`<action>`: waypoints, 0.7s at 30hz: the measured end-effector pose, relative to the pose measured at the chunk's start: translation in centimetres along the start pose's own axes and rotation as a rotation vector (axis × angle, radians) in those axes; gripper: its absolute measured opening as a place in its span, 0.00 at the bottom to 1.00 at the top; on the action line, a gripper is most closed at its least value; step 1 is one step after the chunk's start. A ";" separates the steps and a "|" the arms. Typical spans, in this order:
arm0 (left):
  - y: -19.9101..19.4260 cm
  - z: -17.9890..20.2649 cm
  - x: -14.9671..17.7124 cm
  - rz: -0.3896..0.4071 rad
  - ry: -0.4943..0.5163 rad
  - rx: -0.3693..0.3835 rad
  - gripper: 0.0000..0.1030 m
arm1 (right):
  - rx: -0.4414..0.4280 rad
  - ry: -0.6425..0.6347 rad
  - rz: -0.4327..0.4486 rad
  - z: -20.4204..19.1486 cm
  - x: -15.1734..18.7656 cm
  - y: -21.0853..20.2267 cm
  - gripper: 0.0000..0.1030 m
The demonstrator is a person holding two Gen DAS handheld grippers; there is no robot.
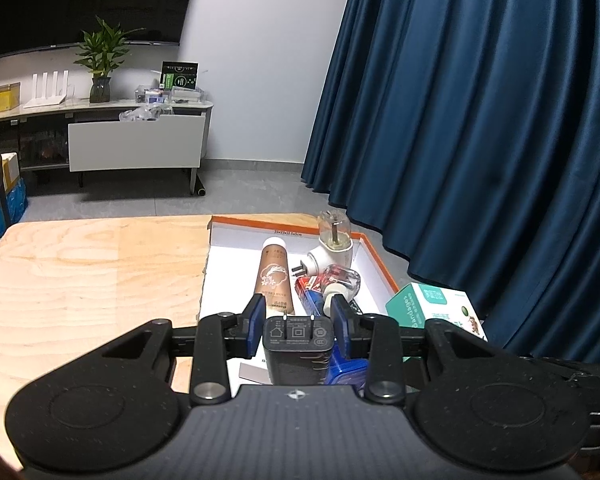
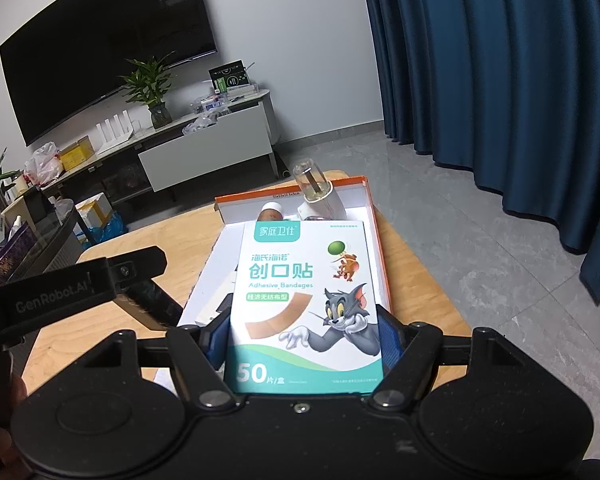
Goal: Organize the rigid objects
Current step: 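Hold the black charger and bandage box above the tray with both grippers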
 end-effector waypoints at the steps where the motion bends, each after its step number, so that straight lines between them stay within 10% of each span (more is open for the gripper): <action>1: 0.1 0.0 0.0 -0.002 0.000 -0.001 0.35 | 0.001 -0.001 0.000 0.0 0.0 0.0 0.81; 21: 1.4 -0.5 0.0 -0.025 -0.005 0.000 0.35 | 0.004 0.005 -0.017 0.2 0.3 1.2 0.81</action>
Point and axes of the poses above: each gripper's, at about its wrist camera, not at the fingertips, and y roughly the way its jaws point, z to its right, x to its underside, the point moved 3 cm from there along y, roughly the way its jaws point, and after that the axes turned 2 degrees about y, right-handed, at the moved point
